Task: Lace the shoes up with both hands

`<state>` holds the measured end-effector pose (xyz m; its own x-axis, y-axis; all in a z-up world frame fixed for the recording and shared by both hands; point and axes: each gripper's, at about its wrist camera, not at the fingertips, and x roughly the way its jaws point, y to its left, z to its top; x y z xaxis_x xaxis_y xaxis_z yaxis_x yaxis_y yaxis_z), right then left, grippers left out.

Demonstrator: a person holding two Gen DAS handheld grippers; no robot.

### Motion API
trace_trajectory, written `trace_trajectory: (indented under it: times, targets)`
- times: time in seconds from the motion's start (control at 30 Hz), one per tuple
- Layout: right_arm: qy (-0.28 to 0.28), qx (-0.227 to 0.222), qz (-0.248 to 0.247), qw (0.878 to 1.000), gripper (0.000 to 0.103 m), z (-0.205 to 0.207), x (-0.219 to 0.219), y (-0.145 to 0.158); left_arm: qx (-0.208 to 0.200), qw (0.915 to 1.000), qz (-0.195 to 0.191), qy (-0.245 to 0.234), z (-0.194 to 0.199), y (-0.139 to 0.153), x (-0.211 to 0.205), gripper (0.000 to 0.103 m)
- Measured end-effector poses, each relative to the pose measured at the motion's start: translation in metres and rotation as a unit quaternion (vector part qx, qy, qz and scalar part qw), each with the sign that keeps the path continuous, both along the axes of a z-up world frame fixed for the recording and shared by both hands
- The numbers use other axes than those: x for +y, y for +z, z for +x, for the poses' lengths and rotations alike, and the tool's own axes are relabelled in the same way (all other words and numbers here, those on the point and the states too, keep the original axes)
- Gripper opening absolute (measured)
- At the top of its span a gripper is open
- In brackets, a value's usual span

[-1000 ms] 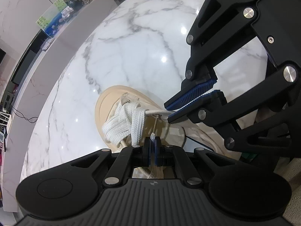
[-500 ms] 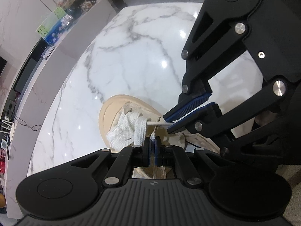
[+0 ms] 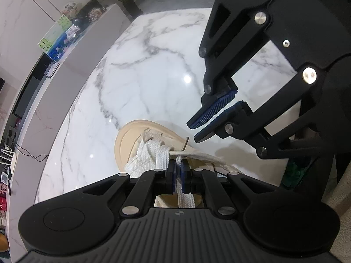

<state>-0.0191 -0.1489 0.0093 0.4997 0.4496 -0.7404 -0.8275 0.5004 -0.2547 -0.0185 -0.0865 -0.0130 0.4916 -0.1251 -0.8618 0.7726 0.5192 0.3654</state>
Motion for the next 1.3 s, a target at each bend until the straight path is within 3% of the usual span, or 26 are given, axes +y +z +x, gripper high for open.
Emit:
trace_trajectory:
  times: [0.53, 1.0, 1.3]
  targets:
    - [0.101, -0.07, -0.081, 0.989, 0.005, -0.005, 0.008, -0.016, 0.011, 0.9999, -0.006, -0.009, 0.008, -0.002, -0.001, 0.004]
    - [0.189, -0.093, -0.145, 0.967, 0.005, -0.009, 0.017, -0.029, 0.011, 0.9995, -0.023, -0.015, 0.011, -0.002, 0.006, 0.004]
    - [0.205, -0.092, -0.148, 0.963, 0.001, -0.011, 0.015, -0.028, 0.01, 0.9994, -0.027, -0.018, 0.012, -0.004, 0.007, 0.004]
